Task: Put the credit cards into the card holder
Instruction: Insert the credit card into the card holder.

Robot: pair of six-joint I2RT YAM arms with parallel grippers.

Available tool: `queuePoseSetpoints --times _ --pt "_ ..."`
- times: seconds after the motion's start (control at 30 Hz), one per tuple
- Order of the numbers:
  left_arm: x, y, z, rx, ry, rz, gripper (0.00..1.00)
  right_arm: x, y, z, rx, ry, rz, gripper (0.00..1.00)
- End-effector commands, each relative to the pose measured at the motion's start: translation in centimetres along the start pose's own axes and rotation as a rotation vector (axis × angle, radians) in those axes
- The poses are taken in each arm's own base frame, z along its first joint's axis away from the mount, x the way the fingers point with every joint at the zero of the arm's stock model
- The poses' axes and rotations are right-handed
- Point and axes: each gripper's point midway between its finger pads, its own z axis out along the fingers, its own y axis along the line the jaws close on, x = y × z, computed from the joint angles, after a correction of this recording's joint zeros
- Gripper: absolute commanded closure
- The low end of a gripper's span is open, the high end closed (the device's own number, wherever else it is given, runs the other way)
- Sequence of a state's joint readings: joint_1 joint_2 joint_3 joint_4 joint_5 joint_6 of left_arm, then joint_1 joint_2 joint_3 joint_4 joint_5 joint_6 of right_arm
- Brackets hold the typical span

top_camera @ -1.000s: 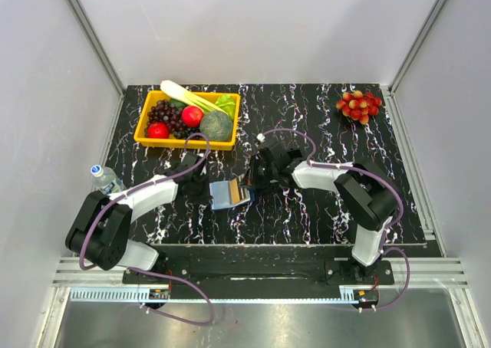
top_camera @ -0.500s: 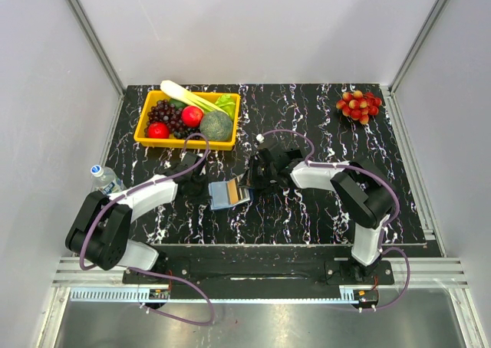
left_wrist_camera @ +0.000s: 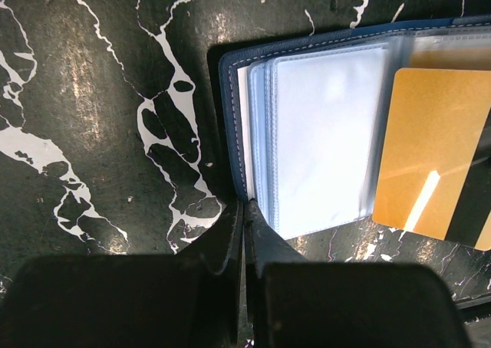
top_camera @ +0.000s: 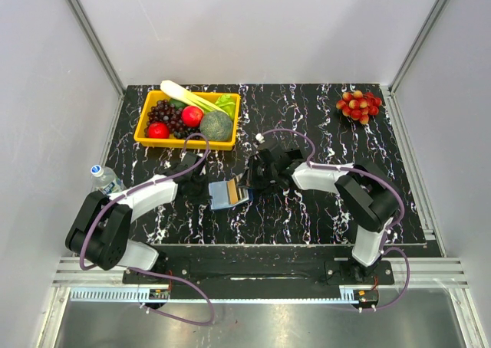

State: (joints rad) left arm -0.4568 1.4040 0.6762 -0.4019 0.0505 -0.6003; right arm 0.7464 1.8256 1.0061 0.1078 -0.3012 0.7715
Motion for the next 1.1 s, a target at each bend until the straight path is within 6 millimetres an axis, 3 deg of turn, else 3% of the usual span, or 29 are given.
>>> queuePoseSetpoints --times 0.0,0.3,0.67,0.9,1.07 --pt "-0.8 -0.2 -0.1 0.001 -0.030 -0.001 1.00 -0.9 2.0 -0.6 -0.055 -0.032 -0.031 1.00" --pt "-0.8 -0.3 -0.1 0.008 -0.029 0.001 1.00 -0.3 0.4 0.9 -0.007 -0.009 -0.009 1.00" --pt "-0.7 -0.4 -0.1 0.017 -0.026 0.001 1.00 0.1 -0.2 1.9 0.008 0.018 -0.008 1.00" --pt "-0.8 -0.5 -0.1 0.019 -0.029 0.003 1.00 0.5 -2.2 2.3 0.119 0.013 -0.035 1.00" --pt "-0.8 -0.5 -0.1 0.020 -0.028 0.001 1.00 1.4 -2.3 2.4 0.175 0.031 -0.066 1.00"
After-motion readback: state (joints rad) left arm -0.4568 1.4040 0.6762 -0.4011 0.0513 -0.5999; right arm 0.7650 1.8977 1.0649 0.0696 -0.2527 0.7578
